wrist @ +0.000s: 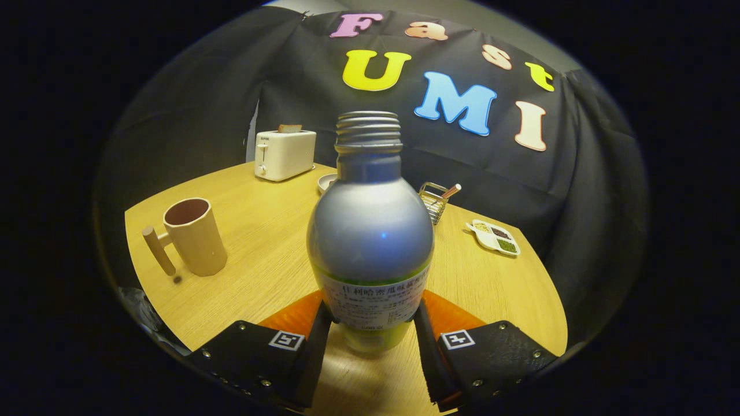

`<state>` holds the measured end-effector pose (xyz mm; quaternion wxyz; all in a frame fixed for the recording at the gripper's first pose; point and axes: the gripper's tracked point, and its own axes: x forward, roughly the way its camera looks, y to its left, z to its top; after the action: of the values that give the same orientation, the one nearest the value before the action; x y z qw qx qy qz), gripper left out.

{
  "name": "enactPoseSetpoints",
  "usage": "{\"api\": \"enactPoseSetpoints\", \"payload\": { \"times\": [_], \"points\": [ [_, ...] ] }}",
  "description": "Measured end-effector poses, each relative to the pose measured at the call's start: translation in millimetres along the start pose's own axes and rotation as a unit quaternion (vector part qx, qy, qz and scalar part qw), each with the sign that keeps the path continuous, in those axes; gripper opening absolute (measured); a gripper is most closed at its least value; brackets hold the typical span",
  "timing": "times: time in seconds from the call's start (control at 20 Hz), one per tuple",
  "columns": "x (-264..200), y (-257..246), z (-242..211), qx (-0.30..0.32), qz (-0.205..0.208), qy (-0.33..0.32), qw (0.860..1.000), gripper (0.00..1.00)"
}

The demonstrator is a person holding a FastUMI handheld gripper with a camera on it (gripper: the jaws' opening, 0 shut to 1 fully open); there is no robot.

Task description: Take the bottle from table, then pour the juice into the cup, finally place the bottle on the coaster

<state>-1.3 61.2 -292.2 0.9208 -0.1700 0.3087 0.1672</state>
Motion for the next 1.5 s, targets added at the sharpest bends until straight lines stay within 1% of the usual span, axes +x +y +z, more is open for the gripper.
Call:
{"api": "enactPoseSetpoints", "payload": {
  "times": [0.2, 0.3, 0.4, 0.55, 0.75, 0.95, 1.25, 1.5],
  "points": [
    [0, 9, 17, -0.051, -0.009, 0.001, 0.999, 0.71],
    [0, 19, 25, -0.076, -0.007, 0.0, 0.997, 0.71],
    [0, 32, 30, -0.1, -0.003, 0.001, 0.995, 0.71],
    [0, 43, 36, -0.14, -0.012, 0.0, 0.99, 0.71],
    [-2, 60, 38, -0.195, -0.015, 0.005, 0.981, 0.71],
    [8, 72, 46, -0.245, -0.013, 0.014, 0.969, 0.71],
    [15, 82, 45, -0.311, -0.023, 0.041, 0.949, 0.71],
    [22, 95, 45, -0.361, -0.02, 0.064, 0.93, 0.71]
  ]
}}
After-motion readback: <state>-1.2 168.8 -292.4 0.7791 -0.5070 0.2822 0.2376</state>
